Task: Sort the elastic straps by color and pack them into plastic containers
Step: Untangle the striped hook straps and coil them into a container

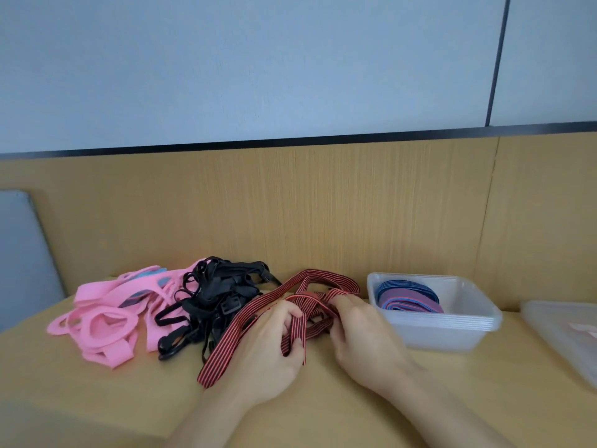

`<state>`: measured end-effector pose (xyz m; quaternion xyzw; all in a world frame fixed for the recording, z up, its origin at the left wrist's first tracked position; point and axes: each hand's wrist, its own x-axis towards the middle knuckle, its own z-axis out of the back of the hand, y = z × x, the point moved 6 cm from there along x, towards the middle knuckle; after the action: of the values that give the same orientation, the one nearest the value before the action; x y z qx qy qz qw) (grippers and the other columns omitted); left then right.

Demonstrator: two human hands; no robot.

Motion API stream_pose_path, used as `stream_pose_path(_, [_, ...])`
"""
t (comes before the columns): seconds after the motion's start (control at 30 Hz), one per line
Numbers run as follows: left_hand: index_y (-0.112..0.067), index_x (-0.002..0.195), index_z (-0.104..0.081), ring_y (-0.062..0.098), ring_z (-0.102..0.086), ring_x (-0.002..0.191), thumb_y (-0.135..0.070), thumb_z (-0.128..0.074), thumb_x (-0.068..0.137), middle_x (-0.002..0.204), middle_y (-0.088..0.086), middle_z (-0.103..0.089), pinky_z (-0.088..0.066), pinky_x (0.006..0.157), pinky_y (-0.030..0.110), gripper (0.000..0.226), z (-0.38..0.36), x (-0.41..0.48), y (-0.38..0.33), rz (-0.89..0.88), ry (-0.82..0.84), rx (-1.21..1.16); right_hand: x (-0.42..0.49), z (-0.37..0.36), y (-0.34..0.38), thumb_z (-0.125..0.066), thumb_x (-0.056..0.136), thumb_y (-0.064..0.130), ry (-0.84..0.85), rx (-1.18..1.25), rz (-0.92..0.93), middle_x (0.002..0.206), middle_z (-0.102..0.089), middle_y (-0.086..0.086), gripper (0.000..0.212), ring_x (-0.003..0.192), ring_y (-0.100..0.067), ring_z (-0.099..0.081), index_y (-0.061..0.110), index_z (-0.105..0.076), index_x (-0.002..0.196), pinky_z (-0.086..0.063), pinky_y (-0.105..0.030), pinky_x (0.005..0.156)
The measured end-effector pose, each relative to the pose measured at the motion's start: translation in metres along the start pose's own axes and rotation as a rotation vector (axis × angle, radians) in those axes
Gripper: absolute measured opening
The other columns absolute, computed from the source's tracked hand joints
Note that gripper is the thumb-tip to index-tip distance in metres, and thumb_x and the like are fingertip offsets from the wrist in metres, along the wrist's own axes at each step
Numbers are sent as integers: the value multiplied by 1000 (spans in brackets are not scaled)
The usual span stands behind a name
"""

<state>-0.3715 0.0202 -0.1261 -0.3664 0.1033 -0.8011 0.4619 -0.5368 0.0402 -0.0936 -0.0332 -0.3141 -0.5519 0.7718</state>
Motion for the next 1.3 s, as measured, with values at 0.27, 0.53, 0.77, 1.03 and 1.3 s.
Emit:
stream_pose_path(0.27, [-46, 114, -43, -5, -52, 110, -57, -65, 82, 110, -26, -53, -48, 92, 20, 40, 6, 0, -3, 34, -63, -3, -2, 34, -9, -66, 96, 22, -305, 337, -1, 103, -69, 15, 19, 88, 1, -60, 21, -68, 115, -46, -14, 81])
stream_pose_path(0.53, [-51, 136, -28, -16, -39, 127, -39, -63, 87, 136, -32, -42, -28, 103, 8, 61, 5, -3, -5, 30, -32, 58, -8, 61, -16, -70, 94, 21, -536, 389, -50, 85, -64, 18, 11, 72, -9, -60, 21, -71, 105, -43, -14, 67])
stream_pose_path(0.77, [-38, 121, -55, -16, -49, 111, -32, -66, 89, 119, -30, -57, -44, 91, 19, 34, 31, -3, -11, 29, -260, 76, -10, 68, -23, -63, 90, 34, -628, 421, -117, 89, -62, 24, 11, 72, -7, -56, 29, -70, 97, -44, -19, 68])
stream_pose_path(1.03, [-26, 114, -56, 5, -56, 101, -17, -68, 82, 108, -17, -60, -48, 80, 28, 36, 60, 15, -28, -7, -335, 279, -12, 81, -37, -54, 94, 33, -747, 569, -183, 79, -66, 15, 11, 75, -8, -62, 28, -63, 96, -48, -25, 68])
stream_pose_path(1.3, [-27, 113, -42, 11, -52, 100, -45, -79, 80, 111, -12, -44, -44, 74, 32, 53, 72, 56, -2, 196, -213, 320, -15, 92, -52, -53, 103, 19, -796, 860, -307, 81, -68, -1, 13, 72, -31, -65, 26, -60, 94, -54, -57, 73])
